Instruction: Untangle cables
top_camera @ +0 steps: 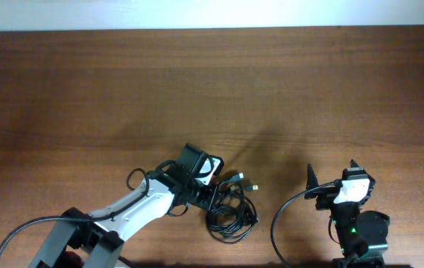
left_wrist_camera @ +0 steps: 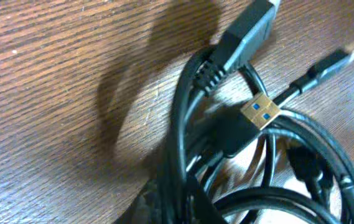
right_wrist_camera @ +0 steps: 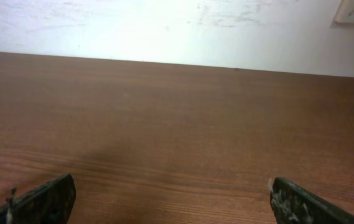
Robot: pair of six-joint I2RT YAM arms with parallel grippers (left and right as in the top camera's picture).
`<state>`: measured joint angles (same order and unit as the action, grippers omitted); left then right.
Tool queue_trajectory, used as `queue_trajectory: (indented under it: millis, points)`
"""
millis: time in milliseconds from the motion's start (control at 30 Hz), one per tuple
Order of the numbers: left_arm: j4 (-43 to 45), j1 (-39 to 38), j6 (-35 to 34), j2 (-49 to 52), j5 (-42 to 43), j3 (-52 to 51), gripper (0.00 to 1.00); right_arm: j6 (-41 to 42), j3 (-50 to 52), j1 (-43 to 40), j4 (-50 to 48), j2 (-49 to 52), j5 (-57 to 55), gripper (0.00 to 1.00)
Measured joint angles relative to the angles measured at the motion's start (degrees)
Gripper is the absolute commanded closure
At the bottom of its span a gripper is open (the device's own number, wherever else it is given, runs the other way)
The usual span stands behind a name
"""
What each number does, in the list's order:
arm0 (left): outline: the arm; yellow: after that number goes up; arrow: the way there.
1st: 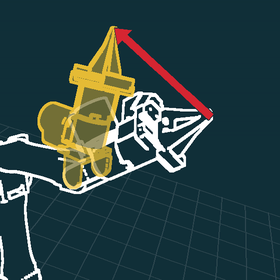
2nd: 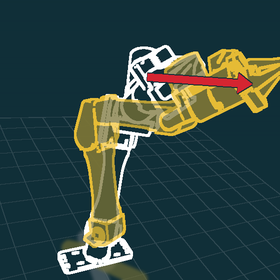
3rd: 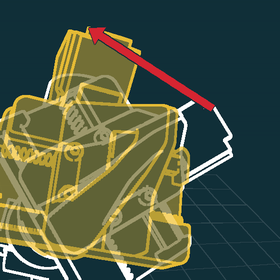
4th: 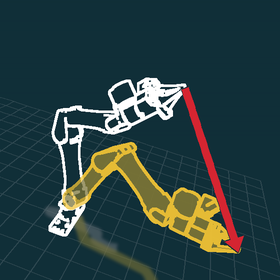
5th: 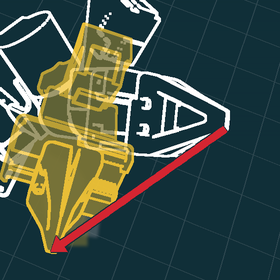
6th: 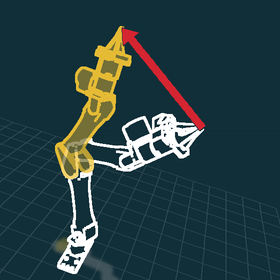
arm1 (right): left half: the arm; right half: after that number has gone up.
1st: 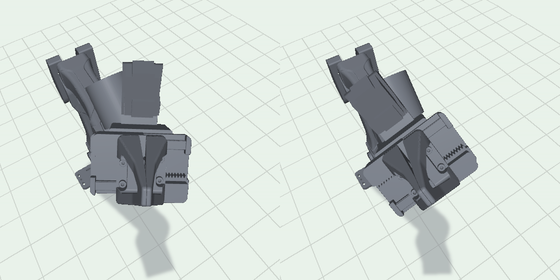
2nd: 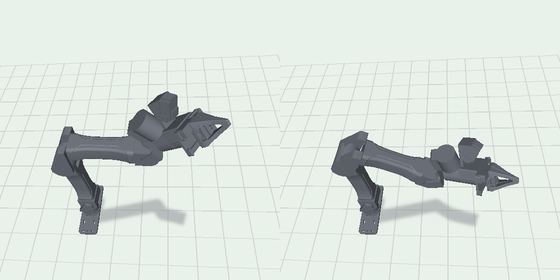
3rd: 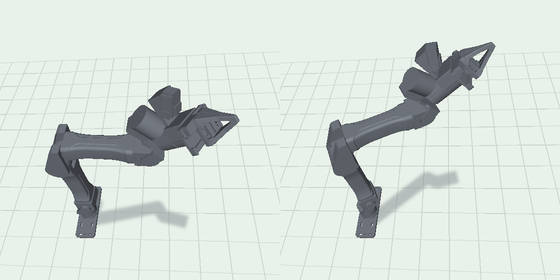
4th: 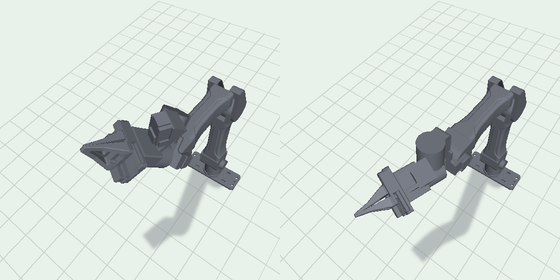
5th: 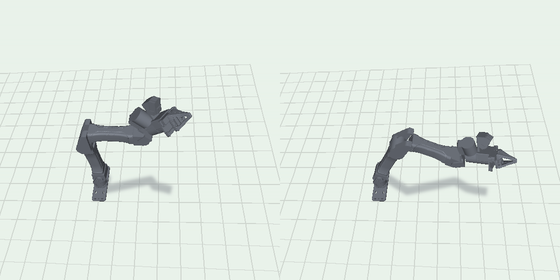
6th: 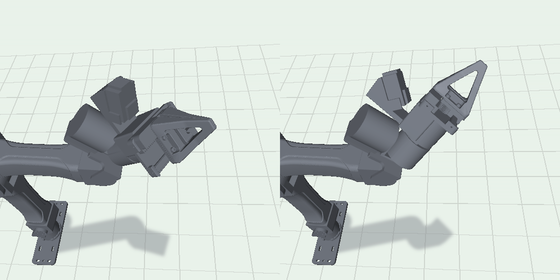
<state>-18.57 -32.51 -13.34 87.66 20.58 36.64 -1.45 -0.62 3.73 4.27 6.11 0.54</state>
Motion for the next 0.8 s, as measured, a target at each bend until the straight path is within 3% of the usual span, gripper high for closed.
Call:
queue_trajectory:
  millis: [400,533,800]
  points:
    - [-0.33,0.00,1.11,-0.24,1.01,0.02,1.00,0.00,0.00,0.00,0.02,0.00,0.00,0.01]
    - [-1.81,0.00,4.85,-3.32,1.14,0.02,1.00,0.00,0.00,0.00,0.00,0.00,0.02,0.01]
    - [-3.08,0.00,16.13,-18.56,1.27,0.07,1.00,0.00,0.00,0.00,0.02,0.00,0.00,0.01]
